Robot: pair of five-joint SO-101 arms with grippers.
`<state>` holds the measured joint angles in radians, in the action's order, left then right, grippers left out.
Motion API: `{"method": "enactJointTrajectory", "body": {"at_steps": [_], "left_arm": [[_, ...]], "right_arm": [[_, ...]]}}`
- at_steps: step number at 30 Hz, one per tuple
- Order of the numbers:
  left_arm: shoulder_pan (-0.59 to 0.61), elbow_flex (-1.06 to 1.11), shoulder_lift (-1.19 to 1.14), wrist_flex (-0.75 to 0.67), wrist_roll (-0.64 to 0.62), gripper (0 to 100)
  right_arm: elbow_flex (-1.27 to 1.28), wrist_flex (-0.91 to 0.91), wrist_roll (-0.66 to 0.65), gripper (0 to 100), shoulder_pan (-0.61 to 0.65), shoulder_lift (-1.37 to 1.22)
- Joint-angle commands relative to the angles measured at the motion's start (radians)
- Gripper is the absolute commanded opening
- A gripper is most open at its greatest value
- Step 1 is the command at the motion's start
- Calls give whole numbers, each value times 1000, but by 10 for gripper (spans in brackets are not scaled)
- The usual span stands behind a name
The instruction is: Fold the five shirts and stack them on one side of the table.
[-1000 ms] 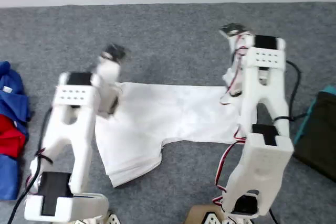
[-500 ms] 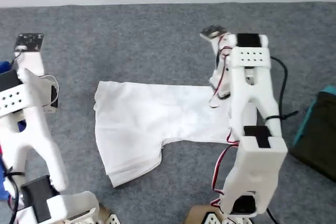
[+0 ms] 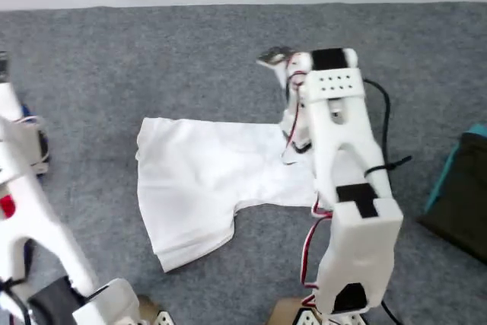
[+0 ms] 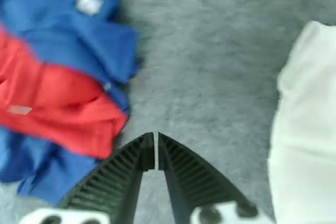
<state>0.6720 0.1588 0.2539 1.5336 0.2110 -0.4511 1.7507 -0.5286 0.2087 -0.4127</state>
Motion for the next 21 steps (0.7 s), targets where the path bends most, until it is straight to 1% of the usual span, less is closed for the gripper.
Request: {"method": "enactJointTrajectory", "body": {"at_steps": [1,4,6,9,12,14,19,21], "left_arm": [[110,-39,52,29,6,24],[213,-38,48,32,38,24],[261,-24,48,18,46,25],[290,30,48,8,74,25],[290,99,48,-9,81,25],[299,130,48,-18,83,25],[376,143,48,-55,86,25],[400,145,48,-57,87,25]], "right_arm": [[46,42,-54,9,97,157],[153,7,-68,9,176,226],[245,-50,-100,9,217,259],[396,-162,-127,9,286,303],[525,-249,-153,13,378,340],[595,-286,-158,45,444,371],[718,-323,-157,214,602,453],[747,-341,-158,228,654,475]]}}
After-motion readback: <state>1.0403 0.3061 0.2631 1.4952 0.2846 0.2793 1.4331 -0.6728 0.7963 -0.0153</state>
